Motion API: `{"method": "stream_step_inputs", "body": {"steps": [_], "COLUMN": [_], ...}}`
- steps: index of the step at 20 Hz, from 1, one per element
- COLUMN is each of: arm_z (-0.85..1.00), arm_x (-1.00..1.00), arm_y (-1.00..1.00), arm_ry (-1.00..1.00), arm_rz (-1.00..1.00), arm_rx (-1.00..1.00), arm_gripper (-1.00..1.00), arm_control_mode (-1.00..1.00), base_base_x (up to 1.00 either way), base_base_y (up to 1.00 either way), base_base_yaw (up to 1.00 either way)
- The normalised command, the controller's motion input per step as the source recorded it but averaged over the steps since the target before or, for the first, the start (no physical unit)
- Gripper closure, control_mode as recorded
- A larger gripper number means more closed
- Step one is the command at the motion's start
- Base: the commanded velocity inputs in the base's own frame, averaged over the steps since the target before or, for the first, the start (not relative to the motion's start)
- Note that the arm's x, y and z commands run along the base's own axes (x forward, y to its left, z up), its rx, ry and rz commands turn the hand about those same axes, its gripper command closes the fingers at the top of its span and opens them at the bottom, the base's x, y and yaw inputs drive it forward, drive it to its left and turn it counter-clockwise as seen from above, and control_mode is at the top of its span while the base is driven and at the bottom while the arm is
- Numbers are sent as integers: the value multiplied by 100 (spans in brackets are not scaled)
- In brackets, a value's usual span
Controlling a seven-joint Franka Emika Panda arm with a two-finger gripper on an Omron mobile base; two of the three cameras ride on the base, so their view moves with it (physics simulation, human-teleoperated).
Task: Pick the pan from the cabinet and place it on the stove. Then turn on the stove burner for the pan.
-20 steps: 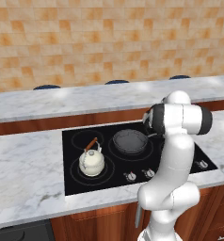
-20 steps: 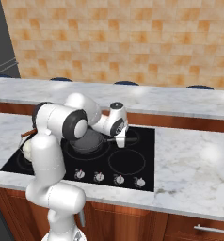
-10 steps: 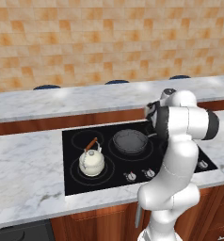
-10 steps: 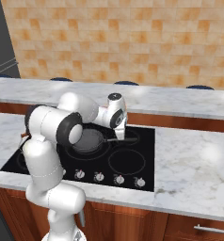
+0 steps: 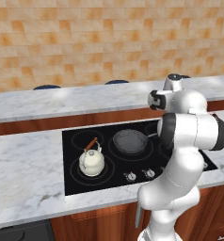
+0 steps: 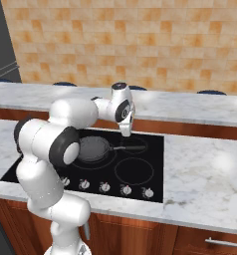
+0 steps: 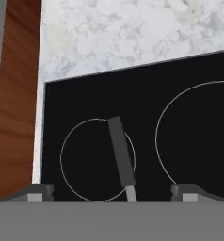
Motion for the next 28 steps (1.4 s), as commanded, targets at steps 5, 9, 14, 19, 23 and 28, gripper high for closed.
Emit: {"method": "stream_step_inputs", "body": {"steps": [5,9,14,19,23,28], "arm_z": [48,15,0,0,0,0], "arm_x": [-46,-56,-69,-84,-92,-92], "arm_y": [6,25,28,15,16,15], "arm_ry": [0,0,-5,-9,-8,-4], "arm_rz": [-29,-34,-37,-40,-43,-43], "arm_rx": [6,9,16,20,18,15], "arm_gripper": [-100,-100,-100,-100,-100,-100], "arm_control_mode": [-100,-100,-100,-100,-100,-100], "base_base_x": [0,0,0,0,0,0], "base_base_y": [0,0,0,0,0,0], "base_base_yaw": [0,0,0,0,0,0]}}
